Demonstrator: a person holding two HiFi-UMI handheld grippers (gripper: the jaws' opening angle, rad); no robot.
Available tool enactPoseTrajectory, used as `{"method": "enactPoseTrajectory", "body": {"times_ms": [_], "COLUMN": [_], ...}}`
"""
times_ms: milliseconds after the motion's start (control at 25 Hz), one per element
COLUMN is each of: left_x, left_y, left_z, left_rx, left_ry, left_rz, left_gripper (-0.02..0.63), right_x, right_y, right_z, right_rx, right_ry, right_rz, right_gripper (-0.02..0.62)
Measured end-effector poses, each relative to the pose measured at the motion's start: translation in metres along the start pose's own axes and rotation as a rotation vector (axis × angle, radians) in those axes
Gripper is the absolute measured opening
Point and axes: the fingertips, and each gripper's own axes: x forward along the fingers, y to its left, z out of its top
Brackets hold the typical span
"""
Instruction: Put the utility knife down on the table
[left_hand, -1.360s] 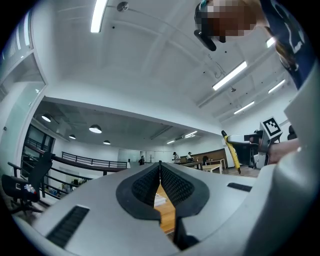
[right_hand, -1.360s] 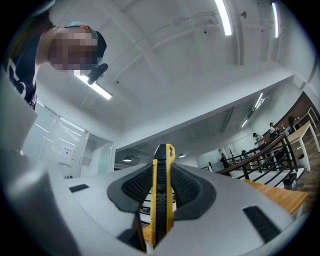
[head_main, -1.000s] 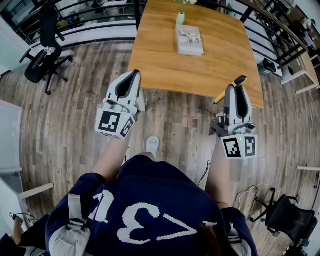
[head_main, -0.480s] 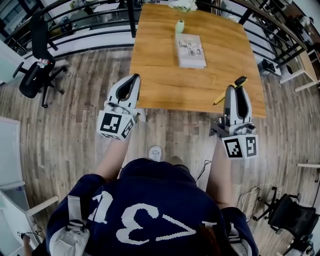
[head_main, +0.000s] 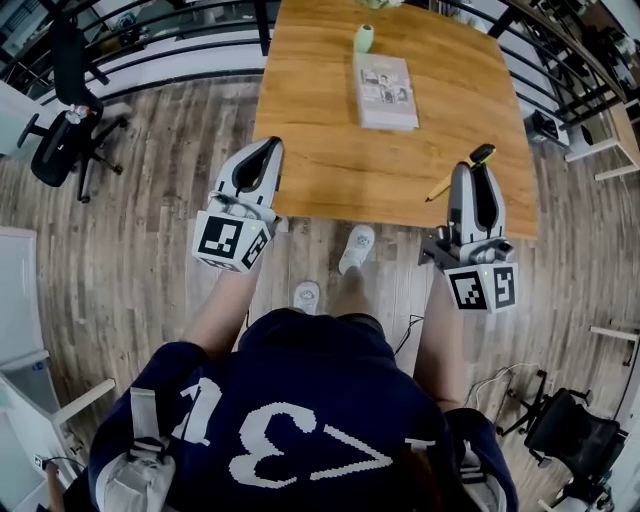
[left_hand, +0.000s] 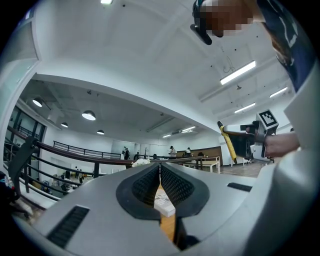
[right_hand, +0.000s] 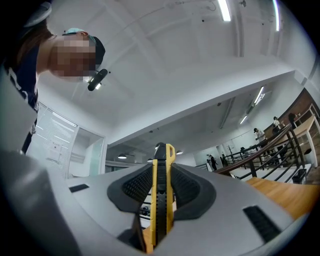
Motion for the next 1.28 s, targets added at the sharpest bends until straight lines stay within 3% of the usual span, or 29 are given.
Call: {"method": "enactPoseTrajectory", "body": {"times_ms": [240, 800, 1040, 1280], "left_x": [0.044, 0.169, 0.196, 0.214], "left_y": [0.018, 0.035, 0.035, 0.038], "left_z": [0.003, 0.008, 0.006, 0.002], "left_rx": [0.032, 0.064, 0.07, 0.06], "left_ry": [-0.004, -0.029, -0.029, -0.015], "left_rz": [0.049, 0.187, 0.205, 0.184], "left_gripper": [0.018, 0.018, 0.018, 0.018], "right_x": [0.058, 0.169, 0.191, 0.197], "right_y": [-0.03, -0.145, -0.158, -0.163], "right_z": [-0.008, -0.006, -0.014, -0.025], "right_rx": [0.022, 0.063, 0.091, 0.1], "right_ry": [0.0, 0.007, 0.014, 0.038], "right_rz": [0.077, 0.204, 0.234, 0.204], "right_gripper": [0.121, 0.122, 0.123, 0.122]}}
